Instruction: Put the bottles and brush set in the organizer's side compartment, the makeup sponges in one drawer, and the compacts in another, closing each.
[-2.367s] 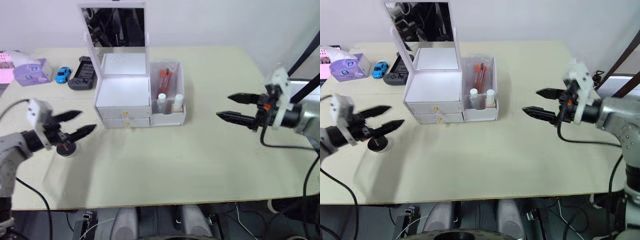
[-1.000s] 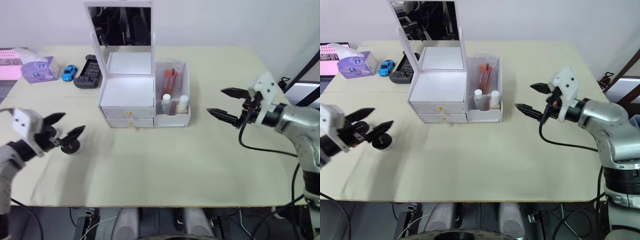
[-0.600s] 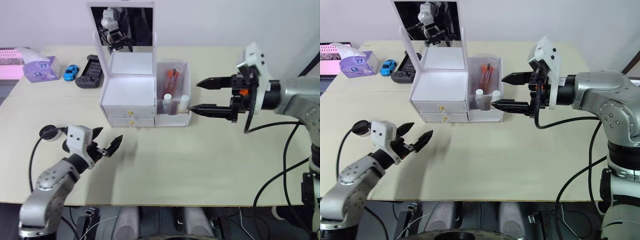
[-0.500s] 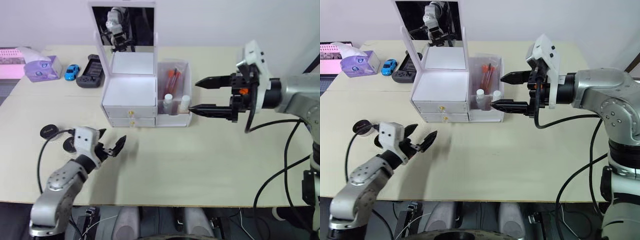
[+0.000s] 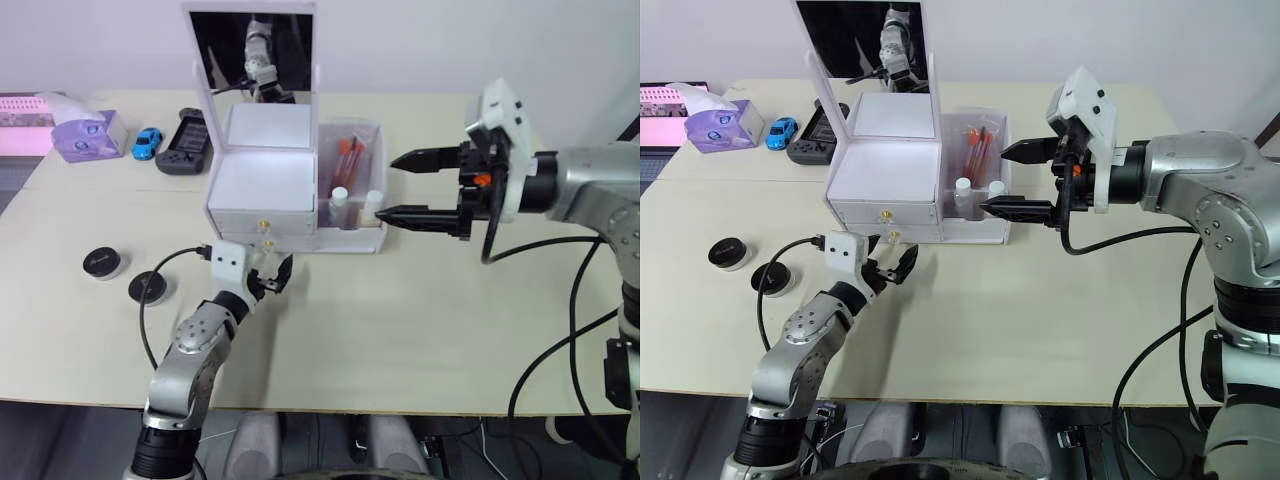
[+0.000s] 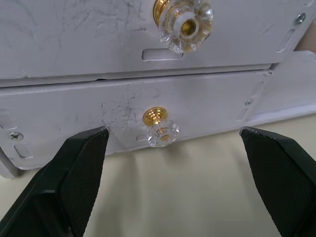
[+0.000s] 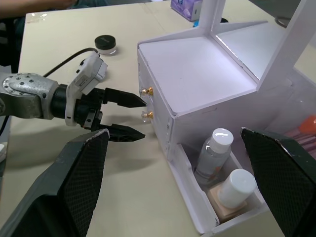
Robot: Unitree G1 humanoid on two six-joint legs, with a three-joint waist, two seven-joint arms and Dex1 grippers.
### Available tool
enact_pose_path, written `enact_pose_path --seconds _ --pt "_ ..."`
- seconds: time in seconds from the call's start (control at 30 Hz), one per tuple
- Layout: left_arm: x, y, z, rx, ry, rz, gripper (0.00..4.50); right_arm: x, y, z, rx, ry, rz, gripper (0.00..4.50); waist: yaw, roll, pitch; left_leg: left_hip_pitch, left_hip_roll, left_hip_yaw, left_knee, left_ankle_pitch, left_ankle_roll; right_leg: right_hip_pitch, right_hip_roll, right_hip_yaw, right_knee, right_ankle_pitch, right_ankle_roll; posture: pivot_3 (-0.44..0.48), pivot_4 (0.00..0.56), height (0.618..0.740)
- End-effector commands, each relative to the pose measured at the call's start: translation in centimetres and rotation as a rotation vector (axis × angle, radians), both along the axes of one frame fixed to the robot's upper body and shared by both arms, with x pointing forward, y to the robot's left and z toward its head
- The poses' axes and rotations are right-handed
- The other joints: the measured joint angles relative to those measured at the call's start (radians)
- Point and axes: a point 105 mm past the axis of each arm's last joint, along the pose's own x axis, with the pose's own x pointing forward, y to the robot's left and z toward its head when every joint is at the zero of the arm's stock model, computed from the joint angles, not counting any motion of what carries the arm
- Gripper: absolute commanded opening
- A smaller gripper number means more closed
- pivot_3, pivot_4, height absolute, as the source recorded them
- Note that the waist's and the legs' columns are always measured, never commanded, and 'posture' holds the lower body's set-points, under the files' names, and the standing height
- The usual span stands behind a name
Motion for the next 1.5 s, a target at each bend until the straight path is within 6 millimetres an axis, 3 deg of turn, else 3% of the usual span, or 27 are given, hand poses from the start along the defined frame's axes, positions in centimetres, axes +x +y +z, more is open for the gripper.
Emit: enact_pose_path --seconds 0.03,0.23,0.27,0.63,0.73,0.93,1.27,1.5 --pt "0.3 -0.9 0.9 0.001 -0.044 -0.018 3.62 0.0 -0.5 0.3 -0.017 -0.040 -0.015 4.50 -0.002 0.000 0.000 0.000 0.000 0.000 0.000 0.000 0.000 0.000 0.000 0.000 0.000 0.000 0.000 0.000 0.150 0.735" --pt "0.3 -1.0 1.6 -0.006 -0.085 -0.008 0.42 -0.2 -0.4 0.4 -0.029 -0.054 -0.018 4.50 -0.001 0.000 0.000 0.000 0.000 0.000 -0.001 0.000 0.000 -0.001 0.000 0.000 0.000 0.000 0.000 0.000 0.150 0.735" --pt "0.2 -1.0 1.6 -0.006 -0.088 -0.007 0.11 -0.2 -0.4 0.5 -0.029 -0.055 -0.017 4.50 0.000 0.000 0.000 -0.001 0.000 0.000 -0.001 0.000 0.000 -0.001 0.000 0.000 0.000 0.000 0.001 0.000 0.150 0.735" --pt "-0.6 -1.1 2.1 0.009 -0.109 -0.022 0.01 -0.4 -0.4 0.5 -0.047 -0.059 0.003 4.50 -0.003 0.000 0.000 -0.005 0.000 -0.001 0.000 0.000 0.000 -0.003 0.000 0.000 -0.001 0.000 0.000 0.000 0.150 0.735" --pt "-1.1 -1.3 2.9 0.010 -0.154 -0.036 0.80 -0.6 -0.3 0.6 -0.046 -0.060 0.010 4.50 -0.003 0.000 0.000 -0.005 0.000 -0.001 0.000 0.000 0.000 -0.003 0.000 0.000 -0.001 0.000 0.000 0.000 0.150 0.735" --pt "-2.3 -1.5 2.8 0.056 -0.181 -0.012 3.88 -1.3 -0.4 0.6 -0.051 -0.038 0.023 4.50 -0.002 0.000 0.000 -0.008 0.000 -0.001 0.000 0.000 0.000 -0.005 0.000 0.000 -0.001 0.000 0.000 0.000 0.150 0.735" --pt "-2.4 -1.7 2.0 0.029 -0.160 0.067 3.88 -1.9 -0.4 0.5 -0.071 0.003 0.052 4.50 -0.003 0.001 0.000 -0.007 0.000 -0.001 0.001 0.000 0.000 -0.006 0.000 0.000 -0.001 0.000 0.000 0.000 0.150 0.735" --pt "-1.0 -1.7 1.6 -0.029 -0.145 0.122 3.88 -2.1 -0.3 0.5 -0.074 -0.006 0.057 4.50 -0.002 0.000 0.000 -0.008 0.000 -0.001 0.001 0.000 0.000 -0.006 0.000 0.000 -0.001 0.000 0.000 0.000 0.150 0.735"
